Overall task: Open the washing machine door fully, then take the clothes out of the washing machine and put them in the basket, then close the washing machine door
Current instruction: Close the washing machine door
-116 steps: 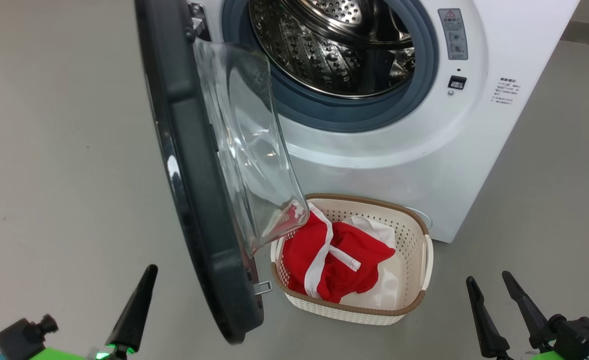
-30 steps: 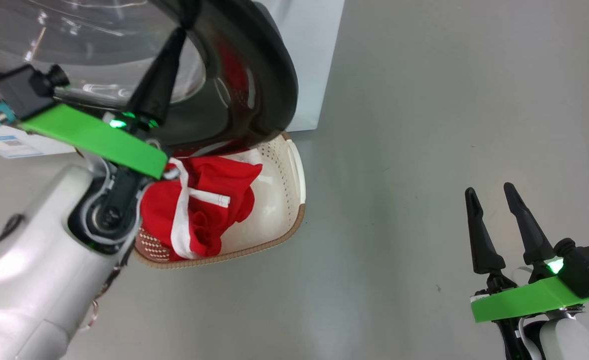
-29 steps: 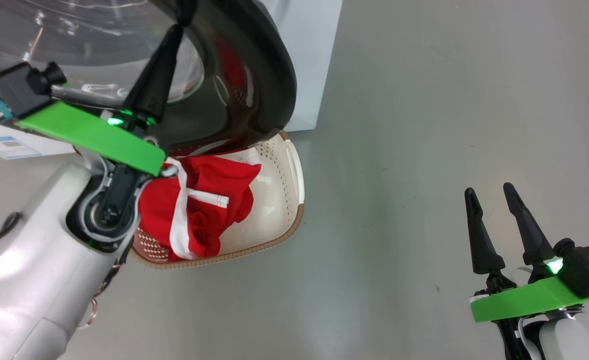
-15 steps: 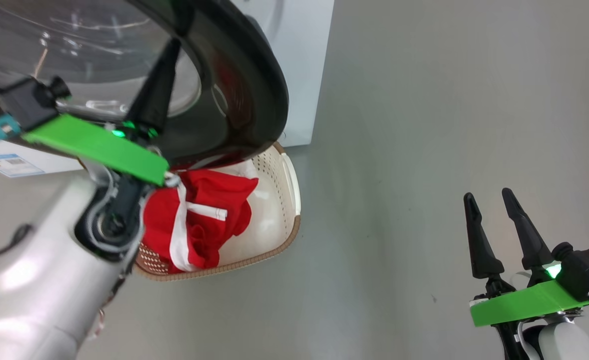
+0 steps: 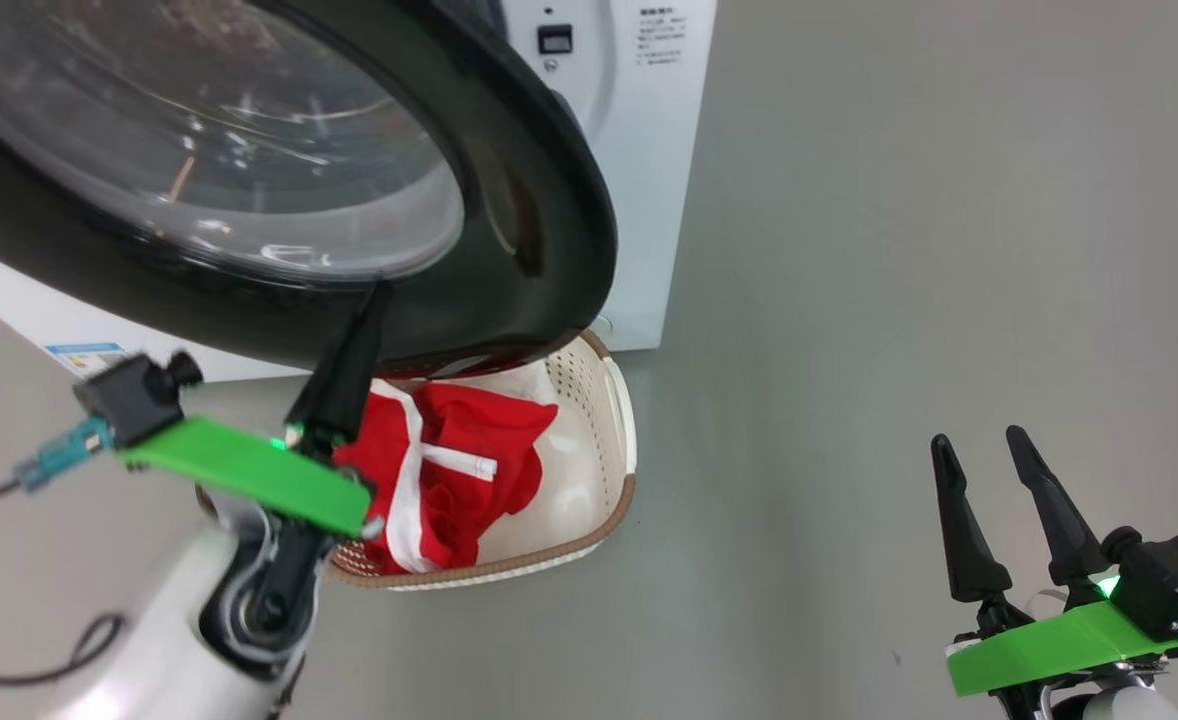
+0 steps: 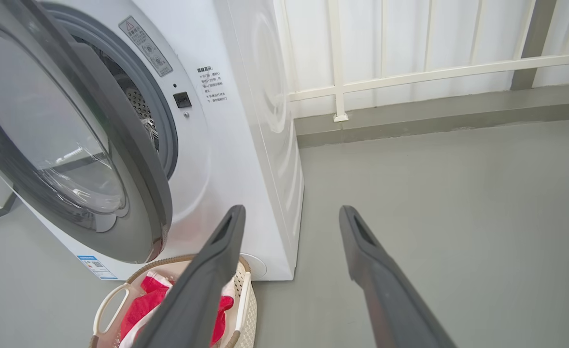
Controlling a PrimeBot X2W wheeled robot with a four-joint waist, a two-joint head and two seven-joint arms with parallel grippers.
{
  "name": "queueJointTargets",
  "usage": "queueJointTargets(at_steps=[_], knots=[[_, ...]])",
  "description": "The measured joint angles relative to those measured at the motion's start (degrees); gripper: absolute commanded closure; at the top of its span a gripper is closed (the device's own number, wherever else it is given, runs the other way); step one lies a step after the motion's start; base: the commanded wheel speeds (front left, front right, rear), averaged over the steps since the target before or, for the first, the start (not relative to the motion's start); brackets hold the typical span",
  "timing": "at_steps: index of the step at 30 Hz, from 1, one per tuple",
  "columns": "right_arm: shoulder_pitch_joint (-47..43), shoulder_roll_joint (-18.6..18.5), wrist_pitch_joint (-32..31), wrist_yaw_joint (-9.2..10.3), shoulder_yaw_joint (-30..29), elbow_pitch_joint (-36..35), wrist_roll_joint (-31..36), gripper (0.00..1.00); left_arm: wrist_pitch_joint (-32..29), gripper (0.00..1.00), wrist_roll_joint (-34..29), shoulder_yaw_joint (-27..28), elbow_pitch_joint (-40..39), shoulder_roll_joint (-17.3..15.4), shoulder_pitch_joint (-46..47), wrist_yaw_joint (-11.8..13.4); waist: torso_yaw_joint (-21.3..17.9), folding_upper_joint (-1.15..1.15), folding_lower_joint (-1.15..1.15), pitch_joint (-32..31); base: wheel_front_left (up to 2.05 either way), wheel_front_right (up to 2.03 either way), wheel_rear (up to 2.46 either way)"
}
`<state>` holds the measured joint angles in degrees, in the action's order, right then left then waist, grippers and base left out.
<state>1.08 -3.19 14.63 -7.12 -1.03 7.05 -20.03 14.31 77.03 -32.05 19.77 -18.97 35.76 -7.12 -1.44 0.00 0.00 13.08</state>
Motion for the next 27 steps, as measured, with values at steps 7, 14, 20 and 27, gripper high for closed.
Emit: queueJointTargets(at_steps=[7, 14, 20, 27], knots=[[-2.0, -0.2, 0.0, 0.00, -0.2, 0.0, 0.0, 0.00, 0.0, 1.00, -4.3, 3.0, -0.8, 0.6, -7.6, 0.0, 1.8, 0.00, 0.00, -2.3, 0.00, 0.00, 0.00], [-3.1, -0.4, 0.0, 0.00, -0.4, 0.2, 0.0, 0.00, 0.0, 0.98, -8.9, 6.9, -1.3, 1.0, -14.6, 0.0, 3.0, 0.00, 0.00, -4.1, 0.00, 0.00, 0.00], [-3.9, -0.5, 0.0, 0.00, -0.6, 0.2, 0.0, 0.00, 0.0, 0.69, -12.2, 10.4, -1.7, 1.6, -19.7, 0.0, 3.8, 0.00, 0.00, -5.4, 0.00, 0.00, 0.00], [-6.1, -0.6, 0.0, 0.00, -1.0, 0.2, 0.0, 0.00, 0.0, 0.13, -16.3, 14.3, -1.8, 1.8, -25.3, 0.0, 4.6, 0.00, 0.00, -7.0, 0.00, 0.00, 0.00]])
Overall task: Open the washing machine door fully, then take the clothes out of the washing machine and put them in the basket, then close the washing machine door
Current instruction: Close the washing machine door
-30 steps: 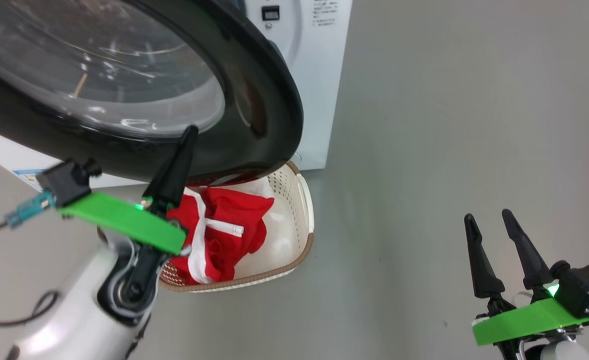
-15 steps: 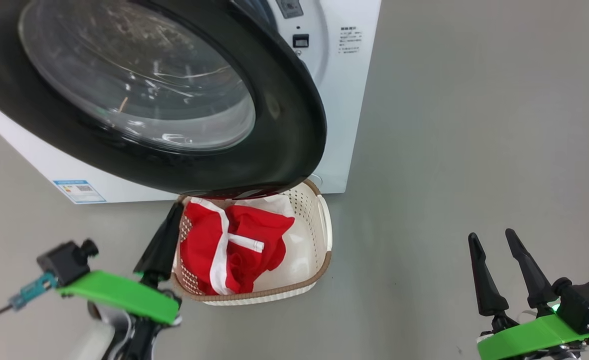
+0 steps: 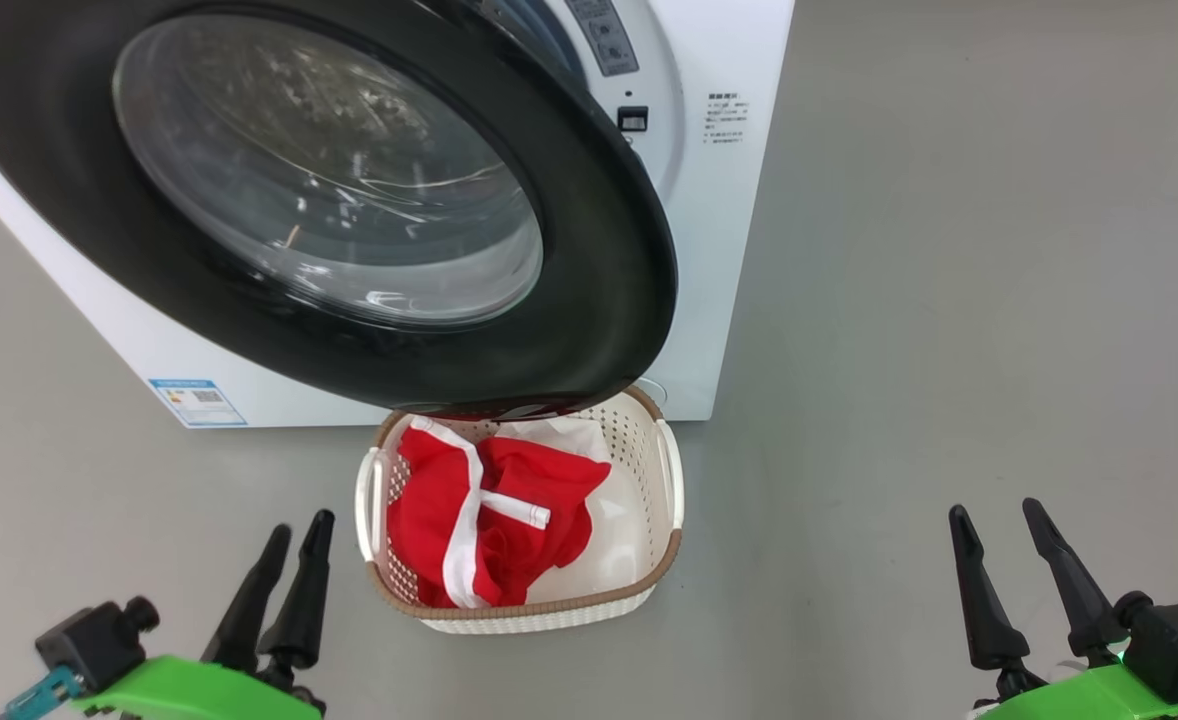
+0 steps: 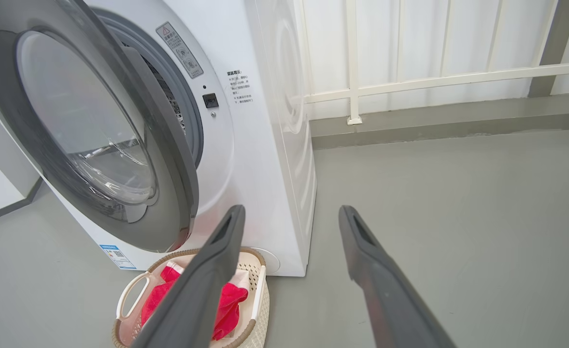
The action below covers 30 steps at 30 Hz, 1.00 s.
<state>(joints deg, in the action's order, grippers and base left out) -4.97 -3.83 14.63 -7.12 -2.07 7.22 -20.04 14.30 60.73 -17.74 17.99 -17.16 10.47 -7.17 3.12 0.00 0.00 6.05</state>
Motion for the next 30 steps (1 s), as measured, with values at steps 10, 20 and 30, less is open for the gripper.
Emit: queueJointTargets(at_steps=[10, 20, 30], knots=[[-1.7, -0.1, 0.0, 0.00, -0.8, -0.3, 0.0, 0.00, 0.0, 0.00, -6.0, 4.5, 0.1, 0.8, -4.8, 0.0, 1.1, 0.00, 0.00, -1.8, 0.00, 0.00, 0.00], [-3.3, -0.1, 0.0, 0.00, -1.2, -0.5, 0.0, 0.00, 0.0, 0.00, -16.0, 9.7, -0.5, 2.0, -7.5, 0.0, 1.5, 0.00, 0.00, -2.3, 0.00, 0.00, 0.00], [-3.3, -0.4, 0.0, 0.00, -2.7, -1.0, 0.0, 0.00, 0.0, 0.00, -33.8, 17.4, -4.1, 6.5, -9.1, 0.0, 1.4, 0.00, 0.00, -1.6, 0.00, 0.00, 0.00]])
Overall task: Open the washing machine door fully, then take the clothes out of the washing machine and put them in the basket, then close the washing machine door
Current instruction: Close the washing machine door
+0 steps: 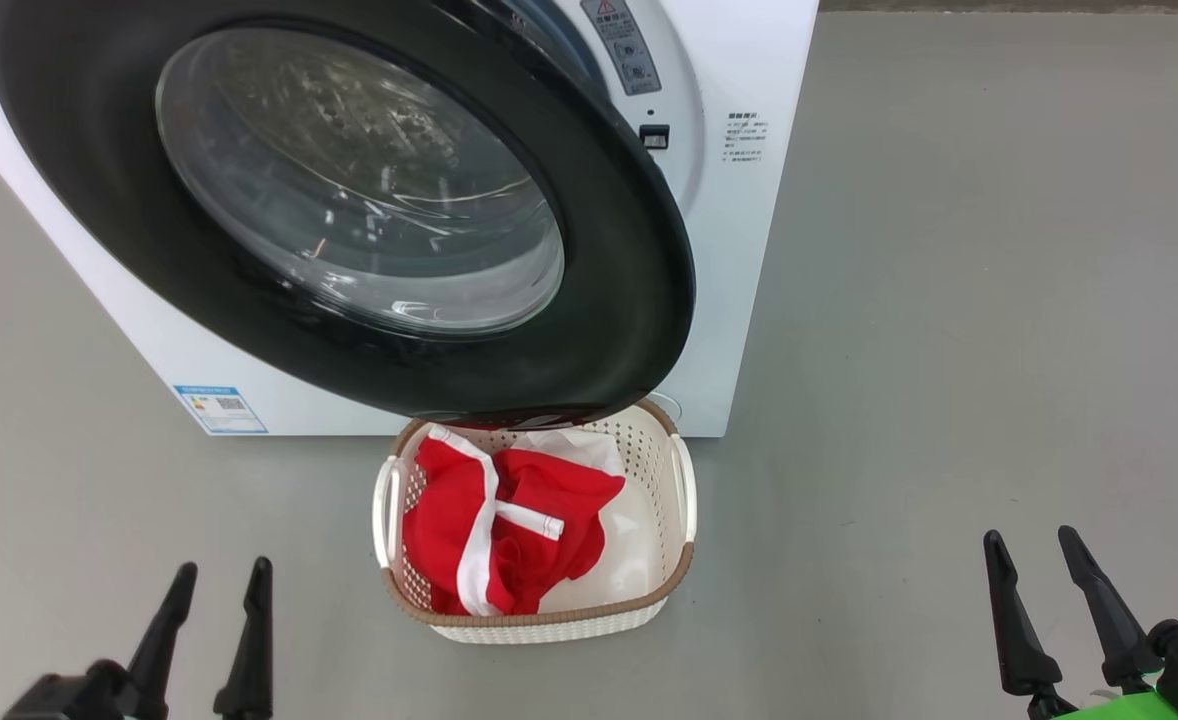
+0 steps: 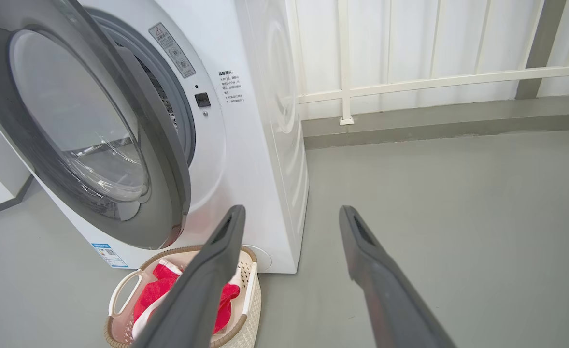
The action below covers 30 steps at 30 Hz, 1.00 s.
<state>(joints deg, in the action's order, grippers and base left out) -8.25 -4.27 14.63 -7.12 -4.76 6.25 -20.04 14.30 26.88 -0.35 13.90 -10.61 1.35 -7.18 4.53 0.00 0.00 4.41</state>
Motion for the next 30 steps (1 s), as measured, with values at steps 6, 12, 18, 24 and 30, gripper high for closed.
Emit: queueJointTargets(at_steps=[6, 12, 18, 24, 30], knots=[[0.0, 0.0, 0.0, 0.00, -0.1, -0.2, 0.0, 0.00, 0.0, 0.00, -8.8, 2.9, -2.5, 2.3, -2.1, 0.0, -0.1, 0.00, 0.00, 0.2, 0.00, 0.00, 0.00], [0.0, 0.0, 0.0, 0.00, -0.2, -0.2, 0.0, 0.00, 0.0, 0.00, -11.3, 3.6, -2.7, 4.3, -2.9, 0.0, -0.1, 0.00, 0.00, 0.1, 0.00, 0.00, 0.00], [-0.1, 0.0, 0.0, 0.00, -0.2, -0.2, 0.0, 0.00, 0.0, 0.00, -11.3, 3.8, -2.6, 4.5, -3.8, 0.0, -0.1, 0.00, 0.00, 0.0, 0.00, 0.00, 0.00], [-0.1, 0.0, 0.0, 0.00, -0.1, -0.2, 0.0, 0.00, 0.0, 0.00, -11.3, 3.8, -2.7, 4.5, -3.8, 0.0, -0.1, 0.00, 0.00, 0.2, 0.00, 0.00, 0.00], [-0.1, 0.0, 0.0, 0.00, -0.1, -0.2, 0.0, 0.14, 0.0, 0.00, -11.3, 3.8, -2.9, 4.6, -3.8, 0.0, 0.1, 0.00, 0.00, 0.1, 0.00, 0.00, 0.00]])
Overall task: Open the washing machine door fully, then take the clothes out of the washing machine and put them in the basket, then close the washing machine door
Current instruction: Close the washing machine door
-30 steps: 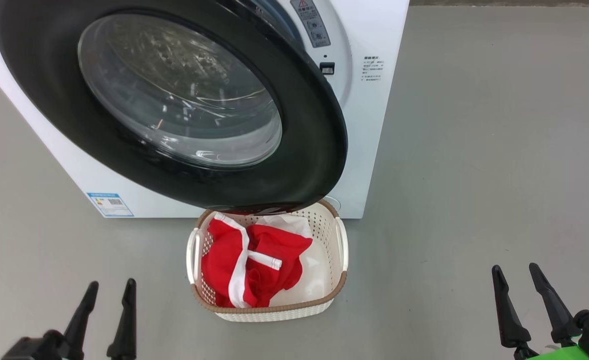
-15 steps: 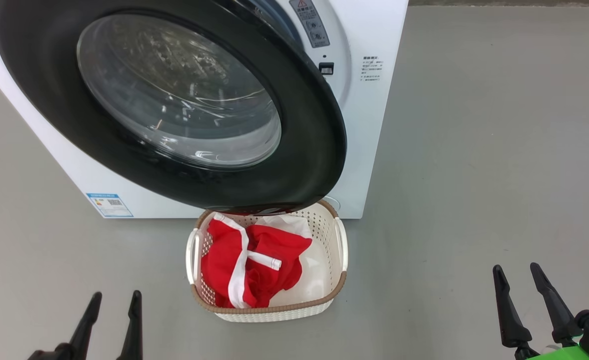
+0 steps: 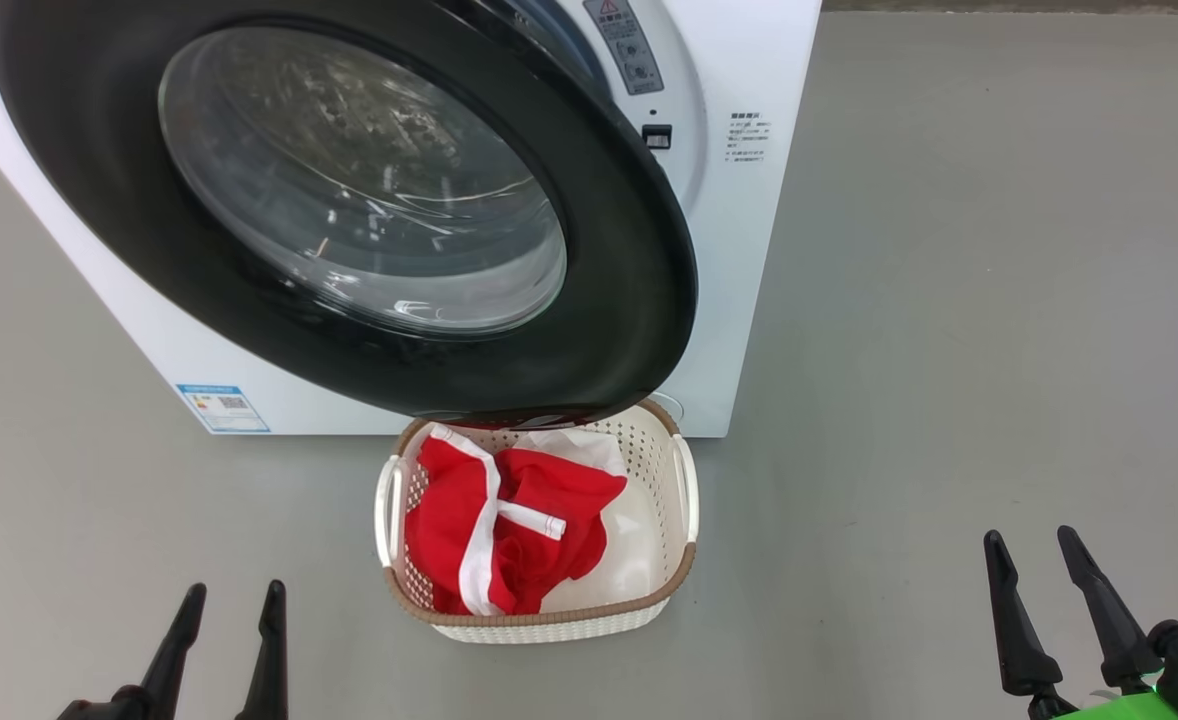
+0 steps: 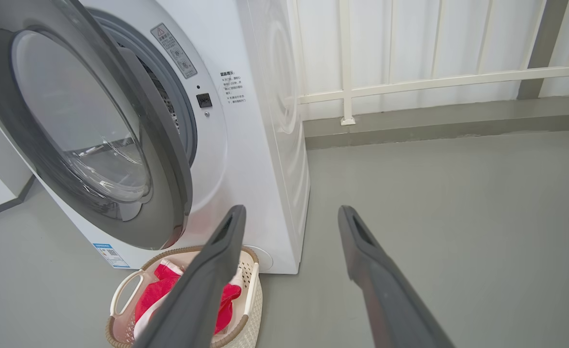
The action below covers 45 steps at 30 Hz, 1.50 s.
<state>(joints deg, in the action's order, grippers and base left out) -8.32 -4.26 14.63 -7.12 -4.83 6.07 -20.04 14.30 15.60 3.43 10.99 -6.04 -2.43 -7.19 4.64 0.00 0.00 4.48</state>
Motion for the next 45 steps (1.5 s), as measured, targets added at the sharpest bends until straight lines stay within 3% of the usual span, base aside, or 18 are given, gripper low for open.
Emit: queueJointTargets(at_steps=[1, 2, 3, 4, 15, 34, 45], knots=[[0.0, 0.0, 0.0, 0.00, 0.1, 0.0, 0.0, 0.58, 0.0, 0.00, 0.0, -0.1, -0.1, 0.1, 0.0, 0.0, 0.2, 0.00, 0.00, -0.1, 0.00, 0.00, 0.00], [0.0, 0.0, 0.0, 0.00, 0.2, 0.0, -0.1, 0.71, 0.0, 0.00, 0.0, -0.1, -0.1, 0.1, 0.0, 0.0, 0.3, 0.00, 0.00, -0.1, 0.00, 0.00, 0.00], [0.0, 0.0, 0.0, 0.00, 0.3, 0.0, -0.1, 0.93, 0.0, 0.00, 0.0, -0.2, -0.1, 0.2, 0.0, 0.0, 0.4, 0.00, 0.00, -0.1, 0.00, 0.00, 0.00], [0.0, 0.0, 0.0, 0.00, 0.4, 0.0, -0.1, 1.00, 0.0, 0.00, 0.0, -0.3, -0.1, 0.2, 0.0, 0.0, 0.6, 0.00, 0.00, -0.1, 0.00, 0.00, 0.00], [1.6, -1.0, 0.0, 0.00, 3.6, 0.3, -0.6, 1.00, 0.0, 0.00, -0.4, -1.5, -1.2, 1.6, 0.1, 0.0, 3.7, 0.00, 0.00, 0.2, 0.00, 0.00, 0.00], [22.5, -1.8, 0.0, 0.00, 13.1, 5.4, -1.7, 1.00, 0.0, 0.00, 0.2, -5.2, -1.4, 3.4, 3.0, 0.0, 11.5, 0.00, 0.00, 3.9, 0.00, 0.00, 0.00], [29.4, -3.0, 0.0, 0.00, 14.8, 8.4, -2.3, 1.00, 0.0, 0.00, 3.3, -6.6, -1.6, 3.5, 6.4, 0.0, 14.2, 0.00, 0.00, 8.7, 0.00, 0.00, 0.00]])
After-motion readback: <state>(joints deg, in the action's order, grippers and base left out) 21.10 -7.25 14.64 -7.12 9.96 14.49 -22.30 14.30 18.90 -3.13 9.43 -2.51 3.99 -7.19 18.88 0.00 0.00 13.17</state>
